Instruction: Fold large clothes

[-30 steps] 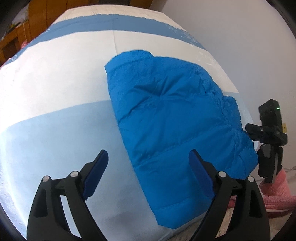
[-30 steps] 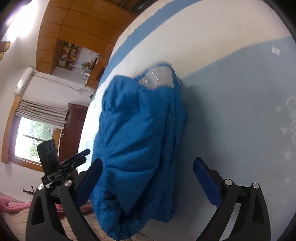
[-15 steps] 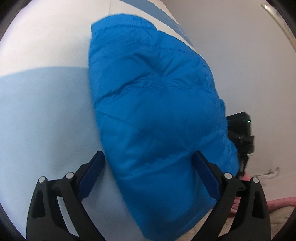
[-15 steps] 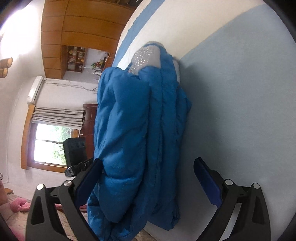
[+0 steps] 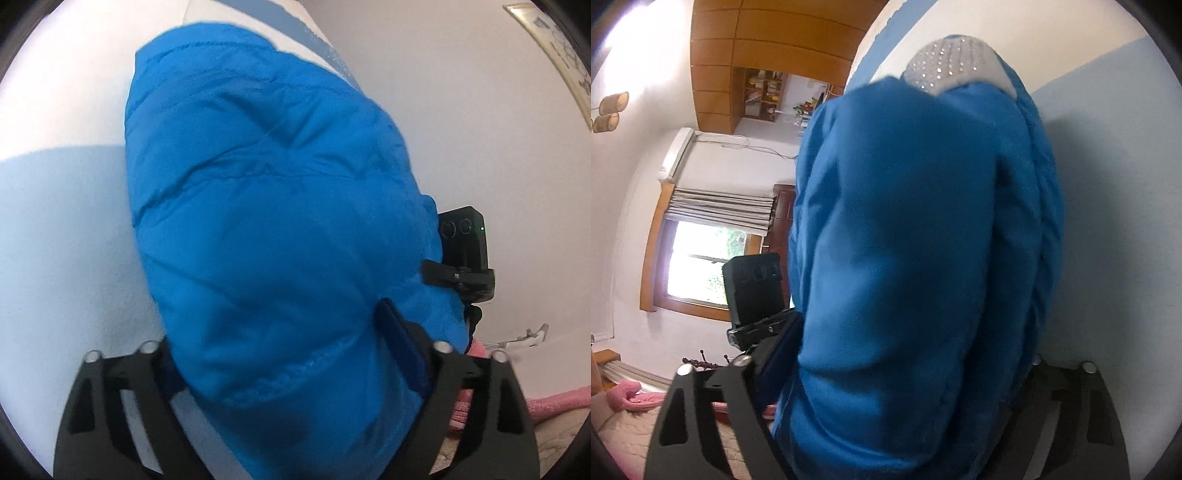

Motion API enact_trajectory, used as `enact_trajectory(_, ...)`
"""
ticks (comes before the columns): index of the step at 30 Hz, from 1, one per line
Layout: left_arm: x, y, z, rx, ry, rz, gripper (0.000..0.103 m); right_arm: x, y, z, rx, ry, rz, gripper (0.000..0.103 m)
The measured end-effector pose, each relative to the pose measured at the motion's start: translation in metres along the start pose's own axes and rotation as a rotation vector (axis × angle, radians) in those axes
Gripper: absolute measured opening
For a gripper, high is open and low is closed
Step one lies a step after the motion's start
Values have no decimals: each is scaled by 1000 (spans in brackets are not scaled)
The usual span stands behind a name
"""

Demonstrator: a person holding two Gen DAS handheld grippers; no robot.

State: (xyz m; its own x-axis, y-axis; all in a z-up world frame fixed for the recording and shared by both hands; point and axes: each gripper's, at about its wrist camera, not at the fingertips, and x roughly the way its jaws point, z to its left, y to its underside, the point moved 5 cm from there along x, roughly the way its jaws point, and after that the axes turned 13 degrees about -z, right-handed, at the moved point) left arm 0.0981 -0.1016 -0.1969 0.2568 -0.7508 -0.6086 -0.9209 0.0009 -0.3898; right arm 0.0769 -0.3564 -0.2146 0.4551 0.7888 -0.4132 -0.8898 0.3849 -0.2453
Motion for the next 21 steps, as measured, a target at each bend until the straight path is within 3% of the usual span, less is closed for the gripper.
enact_trajectory(6, -12, 2, -28, 86, -41, -39, 68, -12, 1, 14, -36, 20, -37, 67)
enact_trajectory(14, -34, -2, -51, 146, -27, -89, 67, -32, -9, 50, -122, 39, -81, 67)
enact_trajectory(21, -67, -20, -38, 188, -36, -146, 67, -30, -31, 71, -182, 25, -82, 67)
